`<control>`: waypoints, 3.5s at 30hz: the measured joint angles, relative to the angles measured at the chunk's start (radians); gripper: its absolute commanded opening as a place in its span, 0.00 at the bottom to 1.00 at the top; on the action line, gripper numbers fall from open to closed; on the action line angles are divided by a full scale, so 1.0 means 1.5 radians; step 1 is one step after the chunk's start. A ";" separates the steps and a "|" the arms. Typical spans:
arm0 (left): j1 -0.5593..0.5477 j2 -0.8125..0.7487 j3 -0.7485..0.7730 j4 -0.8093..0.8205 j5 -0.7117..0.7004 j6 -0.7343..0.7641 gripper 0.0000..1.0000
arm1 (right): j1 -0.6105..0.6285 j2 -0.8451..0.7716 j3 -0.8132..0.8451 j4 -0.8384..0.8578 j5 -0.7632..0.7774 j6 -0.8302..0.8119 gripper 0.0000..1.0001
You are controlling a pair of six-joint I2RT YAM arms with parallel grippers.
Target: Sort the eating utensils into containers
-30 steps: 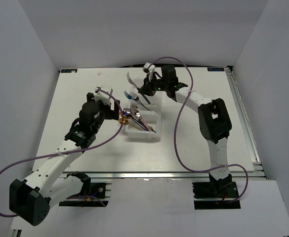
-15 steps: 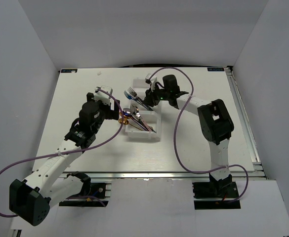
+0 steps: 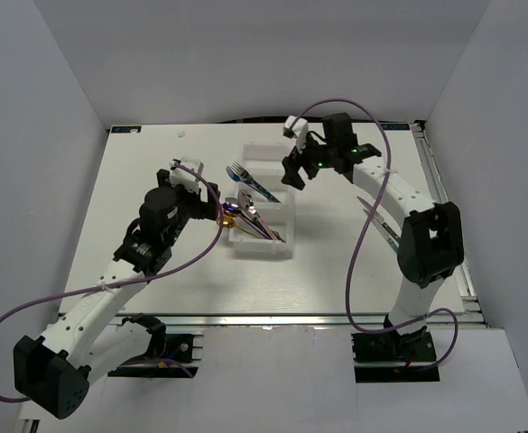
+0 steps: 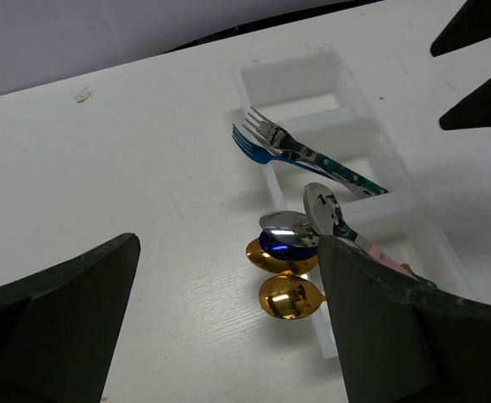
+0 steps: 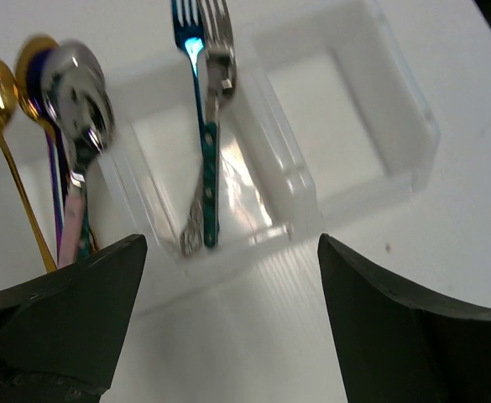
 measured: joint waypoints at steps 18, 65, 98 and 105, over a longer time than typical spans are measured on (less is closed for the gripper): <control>0.000 -0.025 0.000 0.000 0.078 -0.038 0.98 | -0.309 -0.128 -0.257 -0.261 0.181 -0.219 0.61; 0.000 -0.025 0.000 0.000 0.084 -0.040 0.98 | -0.441 0.035 -0.194 -0.224 0.187 -0.226 0.39; 0.000 -0.022 0.000 0.000 0.084 -0.040 0.98 | -0.503 0.091 -0.123 -0.261 0.136 -0.197 0.41; 0.001 -0.021 0.000 0.000 0.084 -0.040 0.98 | -0.520 0.104 -0.103 -0.265 0.123 -0.190 0.50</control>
